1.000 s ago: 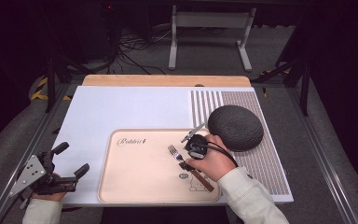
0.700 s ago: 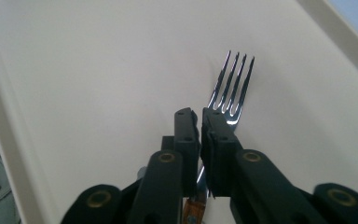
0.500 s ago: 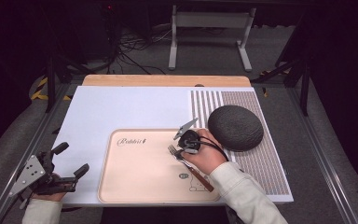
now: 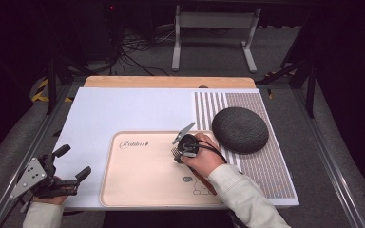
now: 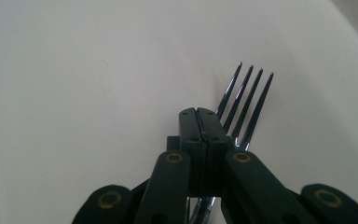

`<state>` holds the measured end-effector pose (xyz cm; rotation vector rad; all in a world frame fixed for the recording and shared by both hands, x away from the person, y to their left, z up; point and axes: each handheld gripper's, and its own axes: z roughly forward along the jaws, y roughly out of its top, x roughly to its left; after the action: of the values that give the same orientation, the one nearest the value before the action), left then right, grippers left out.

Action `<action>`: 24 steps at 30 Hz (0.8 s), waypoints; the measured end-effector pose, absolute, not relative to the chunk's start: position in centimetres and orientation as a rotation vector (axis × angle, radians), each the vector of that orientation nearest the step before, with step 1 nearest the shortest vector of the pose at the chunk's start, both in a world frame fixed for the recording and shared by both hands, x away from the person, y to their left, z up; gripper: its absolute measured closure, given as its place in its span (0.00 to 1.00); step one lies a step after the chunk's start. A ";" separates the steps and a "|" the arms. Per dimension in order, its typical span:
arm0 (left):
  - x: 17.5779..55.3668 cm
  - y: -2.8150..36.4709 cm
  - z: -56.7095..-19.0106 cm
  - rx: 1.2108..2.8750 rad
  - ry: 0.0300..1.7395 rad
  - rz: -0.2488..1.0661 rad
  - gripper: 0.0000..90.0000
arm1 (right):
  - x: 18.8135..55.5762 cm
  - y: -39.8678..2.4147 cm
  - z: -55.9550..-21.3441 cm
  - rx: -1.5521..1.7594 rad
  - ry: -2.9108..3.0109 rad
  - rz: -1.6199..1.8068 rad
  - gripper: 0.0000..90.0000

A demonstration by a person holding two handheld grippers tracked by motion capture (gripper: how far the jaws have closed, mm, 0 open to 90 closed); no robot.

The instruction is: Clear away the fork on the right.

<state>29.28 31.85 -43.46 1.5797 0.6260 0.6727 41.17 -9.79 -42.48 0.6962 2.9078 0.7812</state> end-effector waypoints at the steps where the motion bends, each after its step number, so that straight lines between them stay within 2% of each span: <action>1: 29.3 31.8 -43.5 1.580 0.625 0.672 0.01 | 41.2 -9.7 -42.5 0.695 2.912 0.782 1.00; 24: 29.3 31.8 -43.5 1.583 0.624 0.675 0.01 | 41.6 -9.6 -43.1 0.710 2.891 0.740 1.00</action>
<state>29.30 31.85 -43.48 1.5831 0.6241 0.6745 41.59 -9.55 -43.06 0.7101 2.8909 0.7401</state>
